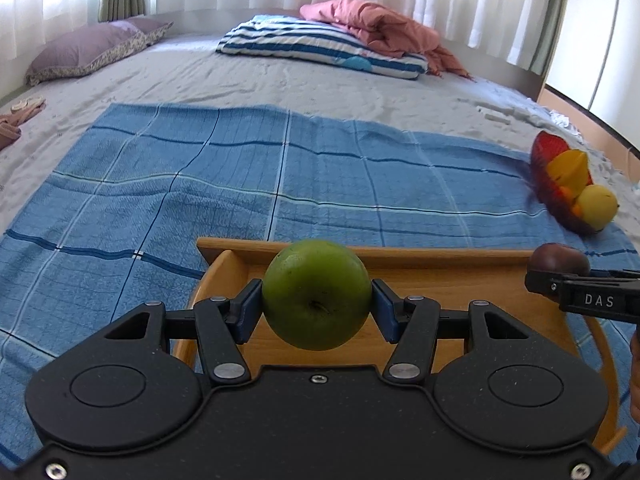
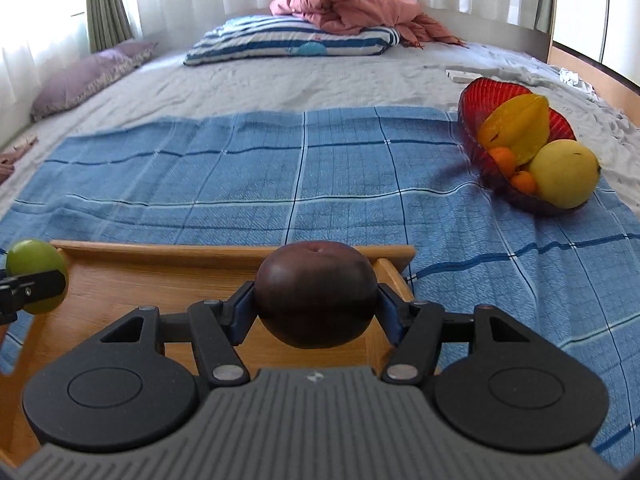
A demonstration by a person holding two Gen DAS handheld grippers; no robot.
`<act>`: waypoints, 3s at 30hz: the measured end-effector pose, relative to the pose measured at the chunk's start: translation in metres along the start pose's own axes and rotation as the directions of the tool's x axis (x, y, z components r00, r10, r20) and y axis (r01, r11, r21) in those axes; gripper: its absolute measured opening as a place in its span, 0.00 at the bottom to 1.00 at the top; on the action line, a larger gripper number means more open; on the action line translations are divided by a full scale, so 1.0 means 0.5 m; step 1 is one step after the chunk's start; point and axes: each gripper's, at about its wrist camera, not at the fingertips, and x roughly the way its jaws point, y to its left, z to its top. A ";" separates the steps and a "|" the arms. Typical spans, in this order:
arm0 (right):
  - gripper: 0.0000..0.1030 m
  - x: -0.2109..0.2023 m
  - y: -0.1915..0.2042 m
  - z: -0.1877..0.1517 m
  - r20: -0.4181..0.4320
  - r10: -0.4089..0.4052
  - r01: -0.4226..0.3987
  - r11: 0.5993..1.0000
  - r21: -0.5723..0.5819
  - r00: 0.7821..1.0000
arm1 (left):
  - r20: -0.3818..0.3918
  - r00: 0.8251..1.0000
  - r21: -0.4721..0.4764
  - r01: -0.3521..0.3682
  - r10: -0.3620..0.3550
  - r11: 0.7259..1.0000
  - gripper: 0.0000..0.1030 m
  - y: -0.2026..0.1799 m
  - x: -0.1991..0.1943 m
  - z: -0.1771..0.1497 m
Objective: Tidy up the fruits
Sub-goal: 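Carry the green apple and dark red fruit over the wooden tray with both tools, then open both tools to release the apple and dark red fruit onto the tray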
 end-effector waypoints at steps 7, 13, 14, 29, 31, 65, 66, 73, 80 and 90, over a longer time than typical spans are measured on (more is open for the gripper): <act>0.63 0.042 0.000 0.003 -0.011 -0.014 0.014 1.000 0.012 1.000 | -0.025 0.999 0.006 -0.020 0.020 1.000 0.53 0.007 0.045 -0.001; 0.63 0.064 0.005 -0.006 -0.016 -0.017 0.018 1.000 0.007 1.000 | -0.019 0.999 0.015 -0.036 0.036 0.999 0.53 0.004 0.063 -0.004; 0.63 0.066 0.006 -0.008 -0.011 -0.020 0.020 1.000 0.006 1.000 | -0.017 0.999 0.021 -0.038 0.038 0.999 0.53 0.001 0.063 -0.004; 0.64 0.065 0.008 -0.019 0.015 -0.018 0.019 1.000 -0.023 1.000 | -0.003 0.999 0.030 -0.053 0.054 0.998 0.53 -0.007 0.074 -0.002; 0.65 0.067 0.007 -0.017 0.012 -0.018 0.018 1.000 -0.023 1.000 | -0.003 0.998 0.030 -0.055 0.055 0.998 0.53 -0.008 0.074 -0.002; 0.88 -0.011 -0.015 -0.035 0.046 0.015 -0.018 0.998 0.058 0.999 | 0.050 0.998 0.085 -0.049 0.045 0.995 0.89 -0.021 -0.032 -0.020; 0.88 -0.020 -0.015 -0.038 0.053 0.018 -0.021 0.998 0.055 0.998 | 0.054 0.998 0.086 -0.048 0.044 0.995 0.89 -0.023 -0.042 -0.023; 0.90 -0.077 -0.016 -0.056 0.088 0.043 -0.048 0.998 0.048 0.995 | 0.083 0.996 0.101 -0.034 0.026 0.994 0.93 -0.035 -0.109 -0.052; 0.91 -0.138 -0.014 -0.084 0.126 0.068 -0.072 0.997 0.026 0.990 | 0.109 0.994 0.115 -0.024 0.011 0.993 0.94 -0.046 -0.177 -0.091; 0.94 -0.213 0.000 -0.142 0.183 0.086 -0.077 0.996 -0.055 0.979 | 0.138 0.990 0.115 0.008 -0.024 0.993 0.95 -0.054 -0.270 -0.157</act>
